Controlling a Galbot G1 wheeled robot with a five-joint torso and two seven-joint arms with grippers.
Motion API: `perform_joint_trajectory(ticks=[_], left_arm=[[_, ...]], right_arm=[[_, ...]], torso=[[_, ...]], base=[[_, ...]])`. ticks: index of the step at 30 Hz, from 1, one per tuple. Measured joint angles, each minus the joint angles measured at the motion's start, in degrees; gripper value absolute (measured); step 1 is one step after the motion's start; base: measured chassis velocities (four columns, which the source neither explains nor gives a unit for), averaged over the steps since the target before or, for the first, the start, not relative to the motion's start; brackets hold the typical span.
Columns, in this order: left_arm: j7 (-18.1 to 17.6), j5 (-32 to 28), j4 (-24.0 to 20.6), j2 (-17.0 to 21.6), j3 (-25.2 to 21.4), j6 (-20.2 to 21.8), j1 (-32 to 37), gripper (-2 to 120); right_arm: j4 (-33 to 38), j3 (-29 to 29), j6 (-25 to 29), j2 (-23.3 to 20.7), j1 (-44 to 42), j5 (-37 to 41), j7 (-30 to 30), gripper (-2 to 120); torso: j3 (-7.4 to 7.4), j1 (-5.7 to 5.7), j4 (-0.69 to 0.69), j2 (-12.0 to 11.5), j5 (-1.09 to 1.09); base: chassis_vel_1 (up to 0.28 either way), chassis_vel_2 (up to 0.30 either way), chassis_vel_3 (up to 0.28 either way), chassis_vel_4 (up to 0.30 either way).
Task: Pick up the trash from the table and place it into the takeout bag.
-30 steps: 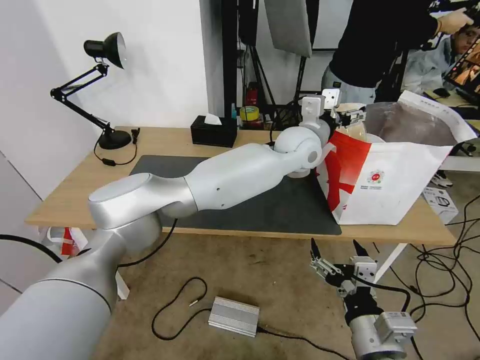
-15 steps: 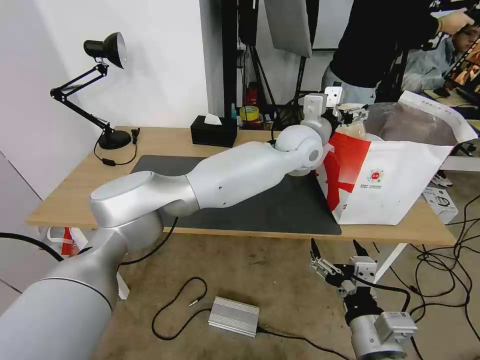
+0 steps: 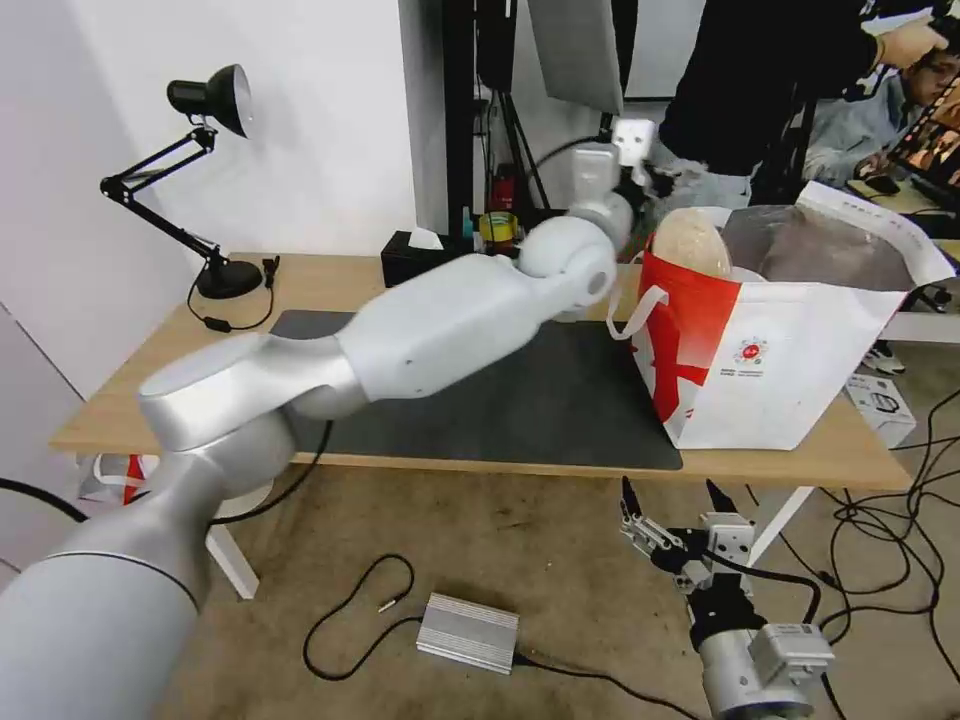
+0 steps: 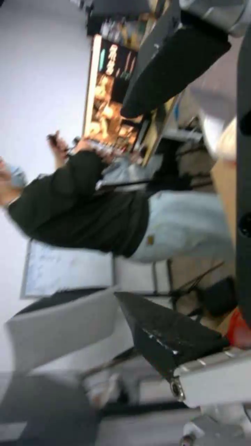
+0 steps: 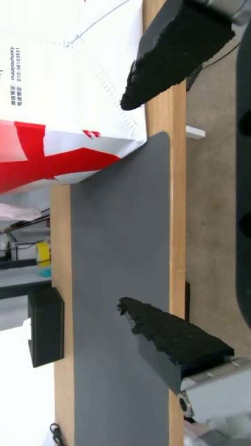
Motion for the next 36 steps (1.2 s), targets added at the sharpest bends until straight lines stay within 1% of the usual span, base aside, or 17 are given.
perform_joint_trajectory(ticks=[3, 4, 5, 7, 9, 11, 13, 15, 16, 19, 25, 27, 28, 31, 32, 35, 36], left_arm=[[-1.9, 3.1, -5.5, 5.6, -0.1, -0.4, 1.4, 100], [-2.5, 3.6, -6.8, 7.0, -0.1, -0.5, 1.8, 100], [-2.5, 3.6, -6.8, 7.0, -0.1, -0.5, 1.8, 100], [-3.9, 5.9, -11.5, 12.0, -1.0, -0.9, 4.4, 100], [-4.0, 6.5, -12.4, 13.0, -1.4, -1.0, 5.1, 100], [-4.3, 8.4, -16.3, 17.5, -3.3, -1.5, 8.5, 100], [-4.3, 8.5, -16.7, 18.0, -3.6, -1.5, 8.9, 100], [-4.3, 9.9, -20.6, 23.1, -6.5, -1.9, 13.4, 100], [-4.3, 9.9, -20.6, 23.1, -6.5, -1.9, 13.4, 100], [-4.1, 10.6, -23.6, 26.4, -9.3, -2.0, 16.9, 100], [-4.0, 11.5, -26.7, 29.5, -13.2, -2.1, 21.7, 100], [-3.4, 12.8, -30.3, 32.6, -17.4, -2.2, 27.0, 100], [-3.4, 12.8, -30.3, 32.6, -17.4, -2.2, 27.0, 100], [-1.2, 15.1, -33.4, 36.0, -23.2, -2.8, 33.1, 100], [-1.2, 15.1, -33.4, 36.0, -23.2, -2.8, 33.1, 100], [0.6, 15.9, -35.8, 38.4, -28.4, -3.7, 39.2, 100], [0.6, 15.9, -35.8, 38.4, -28.4, -3.7, 39.2, 100]], right_arm=[[0.0, 0.0, 0.0, 0.0, 0.0, 0.0, 0.0, 100], [0.0, 0.0, 0.0, 0.0, 0.0, 0.0, 0.0, 100], [0.0, 0.0, 0.0, 0.0, 0.0, 0.0, 0.0, 100], [0.0, 0.0, 0.0, 0.0, 0.0, 0.0, 0.0, 100], [0.0, 0.0, 0.0, 0.0, 0.0, 0.0, 0.0, 100], [0.0, 0.0, 0.0, 0.0, 0.0, 0.0, 0.0, 100], [0.0, 0.0, 0.0, 0.0, 0.0, 0.0, 0.0, 100], [0.0, 0.0, 0.0, 0.0, 0.0, 0.0, 0.0, 100], [0.0, 0.0, 0.0, 0.0, 0.0, 0.0, 0.0, 100], [0.0, 0.0, 0.0, 0.0, 0.0, 0.0, 0.0, 100], [0.0, 0.0, 0.0, 0.0, 0.0, 0.0, 0.0, 100], [0.0, 0.0, 0.0, 0.0, 0.0, 0.0, 0.0, 100], [0.0, 0.0, 0.0, 0.0, 0.0, 0.0, 0.0, 100], [0.0, 0.0, 0.0, 0.0, 0.0, 0.0, 0.0, 100], [0.0, 0.0, 0.0, 0.0, 0.0, 0.0, 0.0, 100], [0.0, 0.0, 0.0, 0.0, 0.0, 0.0, 0.0, 100], [0.0, 0.0, 0.0, 0.0, 0.0, 0.0, 0.0, 100]], torso=[[0.0, 0.0, 0.01, 0.0, -0.01], [0.0, 0.0, 0.02, 0.0, -0.02], [0.0, 0.0, 0.02, 0.0, -0.02], [0.0, 0.0, 0.02, 0.0, -0.02], [0.0, 0.0, 0.01, 0.0, -0.02], [0.0, 0.0, 0.0, 0.0, -0.02], [0.0, 0.0, 0.0, 0.0, -0.02], [0.0, 0.0, 0.01, 0.0, -0.03], [0.0, 0.0, 0.01, 0.0, -0.03], [0.0, 0.0, 0.02, 0.0, -0.02], [0.0, 0.0, 0.0, 0.0, -0.01], [0.0, 0.0, 0.0, 0.0, -0.01], [0.0, 0.0, 0.0, 0.0, -0.01], [0.0, -0.01, 0.01, 0.0, 0.0], [0.0, -0.01, 0.01, 0.0, 0.0], [-0.01, 0.0, 0.01, 0.0, 0.0], [-0.01, 0.0, 0.01, 0.0, 0.0]], base=[[0.0, 0.0, 0.0, 0.0], [0.0, 0.0, 0.0, 0.0], [0.0, 0.0, 0.0, 0.0], [0.0, 0.0, 0.0, 0.0], [0.0, 0.0, 0.0, 0.0], [0.0, 0.0, 0.0, 0.0], [0.0, 0.0, 0.0, 0.0], [0.0, 0.0, 0.0, 0.0], [0.0, 0.0, 0.0, 0.0], [0.0, 0.0, 0.0, 0.0], [0.0, 0.0, 0.0, 0.0], [0.0, 0.0, 0.0, 0.0], [0.0, 0.0, 0.0, 0.0], [0.0, 0.0, 0.0, 0.0], [0.0, 0.0, 0.0, 0.0], [0.0, 0.0, 0.0, 0.0], [0.0, 0.0, 0.0, 0.0]])
